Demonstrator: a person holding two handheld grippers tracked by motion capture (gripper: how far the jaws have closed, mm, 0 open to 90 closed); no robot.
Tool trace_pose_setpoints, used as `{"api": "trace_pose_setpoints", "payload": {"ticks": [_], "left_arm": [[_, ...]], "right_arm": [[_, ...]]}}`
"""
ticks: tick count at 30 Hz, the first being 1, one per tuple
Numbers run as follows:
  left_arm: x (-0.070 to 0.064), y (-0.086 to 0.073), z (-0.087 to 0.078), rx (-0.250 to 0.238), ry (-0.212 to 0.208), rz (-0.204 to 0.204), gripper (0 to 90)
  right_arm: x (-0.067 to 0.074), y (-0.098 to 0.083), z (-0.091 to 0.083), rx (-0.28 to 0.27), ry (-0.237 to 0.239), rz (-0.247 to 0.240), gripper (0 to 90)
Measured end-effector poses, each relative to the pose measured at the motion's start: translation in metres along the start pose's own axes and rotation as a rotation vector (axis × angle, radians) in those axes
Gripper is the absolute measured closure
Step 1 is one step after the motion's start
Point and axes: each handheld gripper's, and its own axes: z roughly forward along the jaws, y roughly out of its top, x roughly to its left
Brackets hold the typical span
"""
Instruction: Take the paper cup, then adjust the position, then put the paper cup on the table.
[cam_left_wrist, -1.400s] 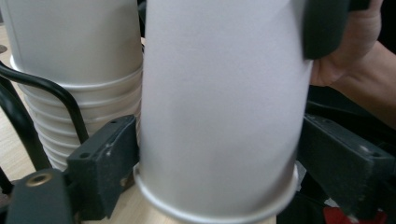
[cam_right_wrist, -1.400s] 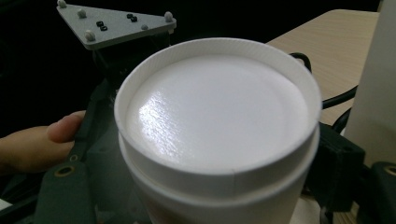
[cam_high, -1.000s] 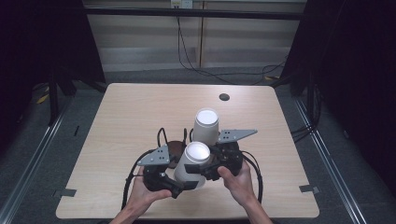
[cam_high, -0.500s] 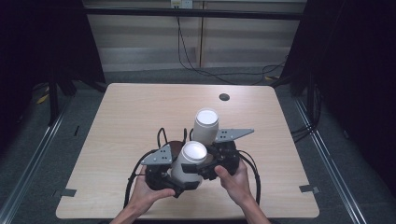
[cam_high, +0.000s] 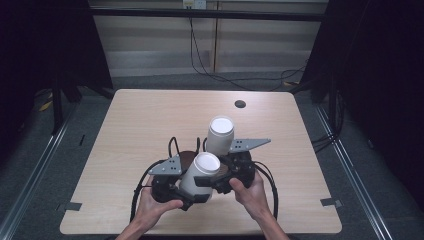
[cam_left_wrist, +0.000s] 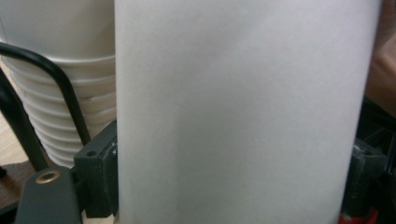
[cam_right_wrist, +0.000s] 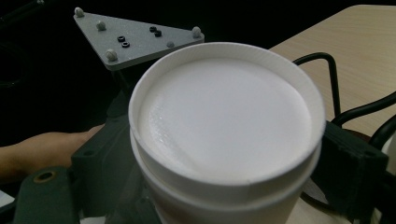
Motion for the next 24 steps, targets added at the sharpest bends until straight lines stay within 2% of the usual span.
{"api": "trace_pose_setpoints", "payload": {"ticks": [9, 20, 22, 24], "left_arm": [[0.003, 0.001, -0.01, 0.057, 0.006, -0.008, 17.0], [0.007, 0.003, -0.021, 0.09, 0.021, -0.025, 17.2], [0.008, 0.002, -0.022, 0.101, 0.02, -0.026, 17.3], [0.009, 0.002, -0.022, 0.113, 0.024, -0.029, 17.3]], "right_arm": [[-0.001, -0.003, -0.004, 0.006, 0.017, 0.0, 14.1], [-0.002, -0.005, -0.011, 0.026, 0.024, -0.02, 14.0], [-0.003, -0.006, -0.011, 0.039, 0.052, -0.027, 14.1], [-0.003, -0.006, -0.011, 0.055, 0.05, -0.032, 14.0]]}}
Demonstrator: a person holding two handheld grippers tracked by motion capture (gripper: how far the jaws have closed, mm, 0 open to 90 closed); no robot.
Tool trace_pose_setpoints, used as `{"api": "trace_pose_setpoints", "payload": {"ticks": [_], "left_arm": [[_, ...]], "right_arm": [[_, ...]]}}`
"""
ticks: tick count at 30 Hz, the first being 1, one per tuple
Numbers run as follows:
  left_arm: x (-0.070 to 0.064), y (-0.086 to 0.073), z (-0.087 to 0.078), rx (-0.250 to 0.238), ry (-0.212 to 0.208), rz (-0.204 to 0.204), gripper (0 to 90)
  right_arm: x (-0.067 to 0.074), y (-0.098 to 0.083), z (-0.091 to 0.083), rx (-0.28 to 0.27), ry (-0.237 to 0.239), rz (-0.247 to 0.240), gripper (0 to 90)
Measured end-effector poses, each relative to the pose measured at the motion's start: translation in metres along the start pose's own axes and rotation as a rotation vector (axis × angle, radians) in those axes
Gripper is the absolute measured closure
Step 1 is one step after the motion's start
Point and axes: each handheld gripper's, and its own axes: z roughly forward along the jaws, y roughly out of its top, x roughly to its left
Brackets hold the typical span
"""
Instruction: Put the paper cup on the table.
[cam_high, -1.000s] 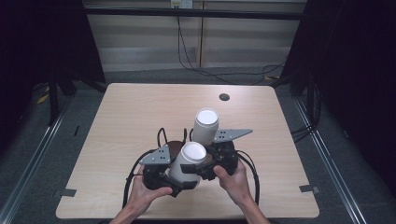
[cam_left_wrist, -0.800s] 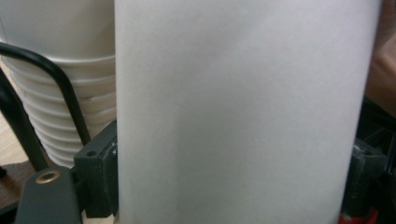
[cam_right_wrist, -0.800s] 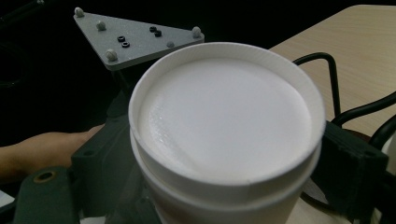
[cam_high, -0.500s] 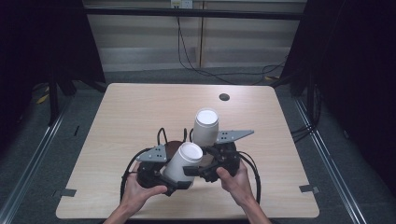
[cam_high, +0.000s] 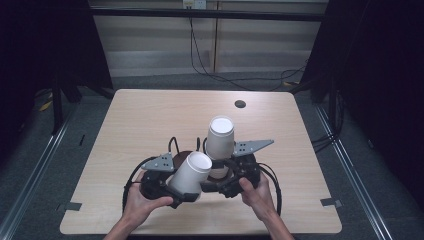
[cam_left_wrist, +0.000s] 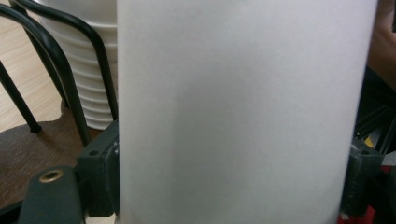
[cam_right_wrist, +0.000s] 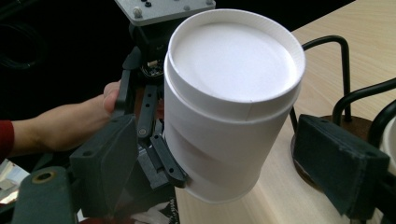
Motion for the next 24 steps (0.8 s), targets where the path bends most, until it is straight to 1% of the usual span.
{"api": "trace_pose_setpoints", "payload": {"ticks": [3, 4, 6, 8, 9, 11, 13, 15, 17, 18, 19, 21, 22, 23, 24], "left_arm": [[0.001, 0.0, 0.0, 0.015, -0.003, 0.006, 17.4], [0.001, 0.0, -0.001, 0.019, -0.004, 0.006, 17.5], [0.001, 0.0, -0.001, 0.027, 0.004, 0.012, 17.8], [-0.001, 0.001, -0.003, 0.043, 0.009, 0.024, 18.2], [-0.001, 0.001, -0.003, 0.047, 0.013, 0.026, 18.2], [-0.001, 0.001, -0.004, 0.049, 0.01, 0.025, 18.2], [-0.001, 0.001, -0.005, 0.063, 0.016, 0.027, 18.3], [0.0, 0.001, -0.006, 0.072, 0.021, 0.027, 18.5], [0.0, 0.001, -0.007, 0.077, 0.027, 0.029, 18.5], [0.001, 0.001, -0.008, 0.081, 0.026, 0.023, 18.6], [0.001, 0.001, -0.009, 0.085, 0.028, 0.022, 18.6], [0.003, 0.001, -0.011, 0.103, 0.078, 0.015, 18.5], [0.003, 0.002, -0.012, 0.113, 0.079, 0.017, 18.5], [0.003, 0.002, -0.012, 0.113, 0.079, 0.017, 18.5], [0.003, 0.002, -0.013, 0.114, 0.072, 0.013, 18.5]], "right_arm": [[-0.002, 0.0, 0.0, 0.009, 0.013, -0.006, 14.1], [-0.003, 0.0, 0.0, 0.01, 0.01, -0.006, 14.0], [-0.004, 0.0, 0.001, 0.017, -0.003, -0.004, 14.0], [-0.003, -0.001, 0.002, 0.044, -0.034, -0.011, 14.0], [-0.003, -0.002, 0.002, 0.052, -0.035, -0.014, 14.1], [-0.002, -0.003, 0.002, 0.055, -0.021, -0.02, 14.1], [-0.001, -0.003, 0.002, 0.062, -0.013, -0.028, 14.1], [-0.001, -0.004, 0.002, 0.081, -0.002, -0.03, 14.1], [-0.001, -0.006, 0.002, 0.088, 0.0, -0.024, 14.2], [-0.001, -0.007, 0.003, 0.099, 0.001, -0.023, 14.3], [-0.002, -0.008, 0.004, 0.125, -0.004, -0.03, 14.4], [-0.002, -0.009, 0.005, 0.141, -0.009, -0.033, 14.8], [-0.002, -0.009, 0.004, 0.125, -0.027, -0.04, 14.9], [-0.002, -0.009, 0.004, 0.125, -0.027, -0.04, 14.9], [-0.003, -0.007, 0.0, 0.109, -0.018, -0.044, 14.3]]}}
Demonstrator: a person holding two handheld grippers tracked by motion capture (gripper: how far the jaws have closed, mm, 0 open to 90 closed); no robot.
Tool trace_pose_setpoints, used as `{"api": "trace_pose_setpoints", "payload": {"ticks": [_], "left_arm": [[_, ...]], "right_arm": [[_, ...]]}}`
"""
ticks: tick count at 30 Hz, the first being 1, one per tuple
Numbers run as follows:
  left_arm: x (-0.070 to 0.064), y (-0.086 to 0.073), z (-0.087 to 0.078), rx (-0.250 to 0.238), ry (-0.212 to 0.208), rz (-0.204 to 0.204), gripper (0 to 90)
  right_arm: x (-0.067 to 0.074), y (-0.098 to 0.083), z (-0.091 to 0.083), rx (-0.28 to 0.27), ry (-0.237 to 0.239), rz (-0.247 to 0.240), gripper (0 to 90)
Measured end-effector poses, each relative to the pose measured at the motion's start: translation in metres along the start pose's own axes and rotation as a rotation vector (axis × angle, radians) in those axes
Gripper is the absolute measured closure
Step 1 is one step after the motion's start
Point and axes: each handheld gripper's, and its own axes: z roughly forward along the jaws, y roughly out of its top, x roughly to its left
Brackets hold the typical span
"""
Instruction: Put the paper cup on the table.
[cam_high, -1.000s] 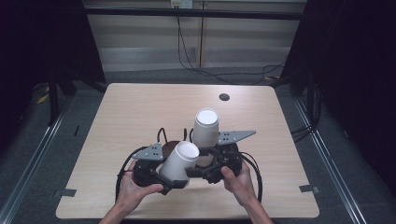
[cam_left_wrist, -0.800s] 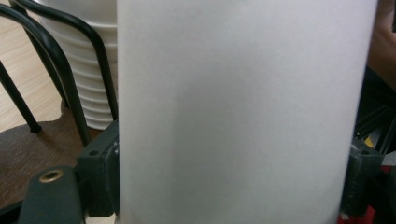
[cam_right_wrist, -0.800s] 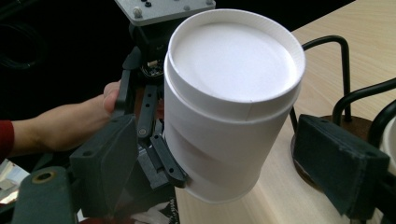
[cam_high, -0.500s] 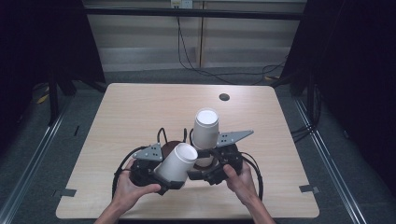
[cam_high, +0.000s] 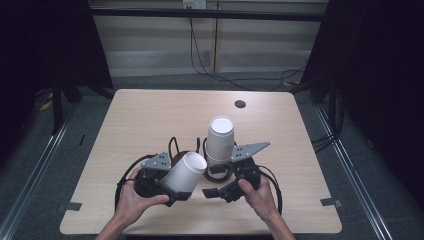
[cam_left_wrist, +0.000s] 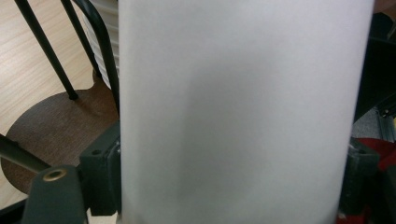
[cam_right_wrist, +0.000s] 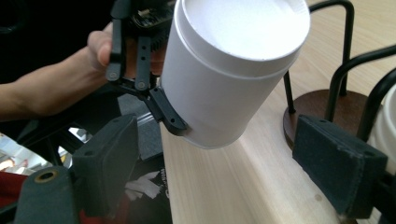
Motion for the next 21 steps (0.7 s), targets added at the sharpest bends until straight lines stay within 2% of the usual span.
{"api": "trace_pose_setpoints", "payload": {"ticks": [4, 6, 11, 12, 13, 15, 17, 19, 20, 21], "left_arm": [[0.0, 0.001, -0.001, 0.026, -0.014, 0.018, 18.5], [-0.001, 0.002, -0.004, 0.049, 0.0, 0.023, 18.5], [-0.007, 0.001, -0.005, 0.096, 0.001, 0.052, 18.5], [-0.008, 0.002, -0.003, 0.124, 0.003, 0.077, 18.5], [-0.009, 0.003, -0.001, 0.134, 0.003, 0.081, 18.5], [-0.009, 0.008, -0.002, 0.149, 0.008, 0.1, 18.5], [-0.008, 0.013, -0.005, 0.142, 0.003, 0.101, 18.5], [-0.008, 0.019, -0.005, 0.16, 0.002, 0.117, 18.5], [-0.008, 0.023, -0.004, 0.183, 0.016, 0.131, 18.5], [-0.009, 0.026, -0.003, 0.196, 0.032, 0.128, 18.5]], "right_arm": [[0.0, 0.001, -0.002, 0.02, 0.006, -0.009, 14.1], [0.0, 0.001, -0.001, 0.031, 0.011, -0.022, 14.2], [0.004, 0.001, 0.005, 0.109, -0.027, -0.056, 14.5], [0.004, 0.001, 0.007, 0.128, -0.036, -0.067, 14.7], [0.004, 0.0, 0.009, 0.149, -0.069, -0.071, 15.0], [0.004, 0.001, 0.009, 0.177, -0.073, -0.072, 15.1], [0.005, 0.0, 0.008, 0.179, -0.071, -0.077, 15.2], [0.005, 0.0, 0.007, 0.184, -0.074, -0.084, 15.3], [0.005, 0.001, 0.006, 0.193, -0.079, -0.089, 15.4], [0.005, 0.001, 0.005, 0.198, -0.091, -0.1, 15.4]]}}
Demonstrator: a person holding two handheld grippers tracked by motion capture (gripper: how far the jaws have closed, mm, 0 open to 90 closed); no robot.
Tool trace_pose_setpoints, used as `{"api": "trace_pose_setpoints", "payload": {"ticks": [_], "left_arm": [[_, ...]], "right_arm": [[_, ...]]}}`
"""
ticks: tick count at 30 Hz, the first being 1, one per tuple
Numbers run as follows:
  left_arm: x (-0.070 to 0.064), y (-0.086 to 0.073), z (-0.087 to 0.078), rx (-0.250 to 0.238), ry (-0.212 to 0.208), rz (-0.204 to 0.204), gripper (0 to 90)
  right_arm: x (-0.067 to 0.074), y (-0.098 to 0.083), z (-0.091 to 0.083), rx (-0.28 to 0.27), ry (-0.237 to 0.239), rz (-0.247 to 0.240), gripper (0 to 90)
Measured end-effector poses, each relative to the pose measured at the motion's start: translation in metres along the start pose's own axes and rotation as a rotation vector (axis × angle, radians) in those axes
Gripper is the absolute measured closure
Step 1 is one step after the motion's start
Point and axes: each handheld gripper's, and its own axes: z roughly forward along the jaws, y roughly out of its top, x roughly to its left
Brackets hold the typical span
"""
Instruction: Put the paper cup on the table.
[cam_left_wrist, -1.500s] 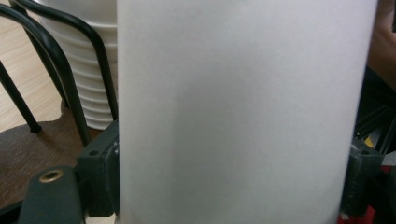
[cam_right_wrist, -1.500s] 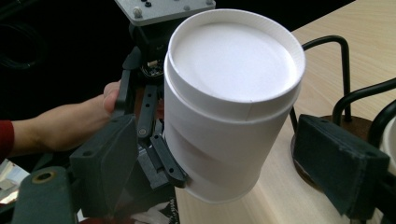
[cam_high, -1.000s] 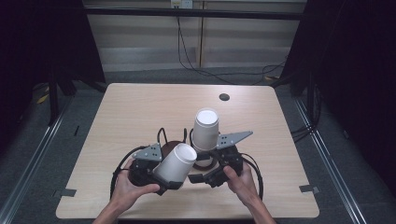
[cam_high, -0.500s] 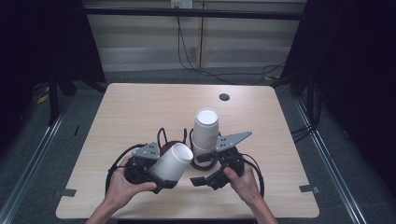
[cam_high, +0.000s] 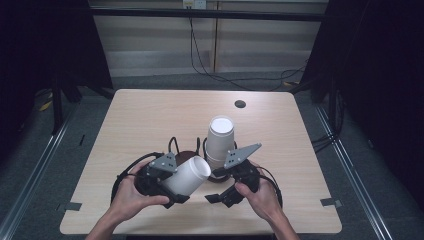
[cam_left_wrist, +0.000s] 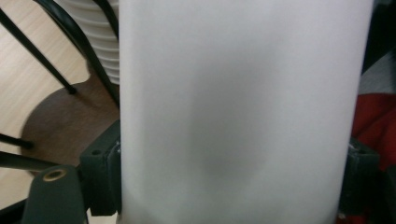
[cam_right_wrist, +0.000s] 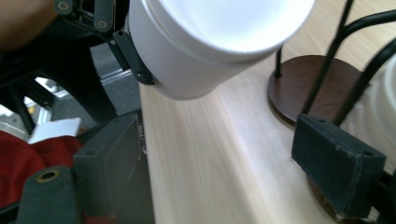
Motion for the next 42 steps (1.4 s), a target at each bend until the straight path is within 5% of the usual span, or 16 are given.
{"api": "trace_pose_setpoints", "payload": {"ticks": [8, 15, 27, 34, 42], "left_arm": [[-0.006, 0.001, 0.01, 0.046, -0.013, 0.033, 18.5], [-0.002, -0.01, 0.016, 0.082, -0.057, -0.002, 18.4], [-0.008, -0.003, 0.018, 0.148, -0.046, 0.052, 18.8], [-0.011, -0.004, 0.022, 0.18, -0.039, 0.072, 18.8], [-0.015, -0.005, 0.03, 0.223, -0.07, 0.087, 18.8]], "right_arm": [[0.0, -0.002, -0.003, 0.011, 0.023, -0.001, 17.7], [0.003, -0.002, 0.006, 0.119, 0.034, -0.009, 17.2], [0.005, 0.002, 0.01, 0.167, 0.045, -0.064, 18.5], [0.002, 0.008, 0.021, 0.258, 0.087, -0.109, 18.4], [0.002, 0.007, 0.033, 0.303, 0.102, -0.116, 18.1]]}}
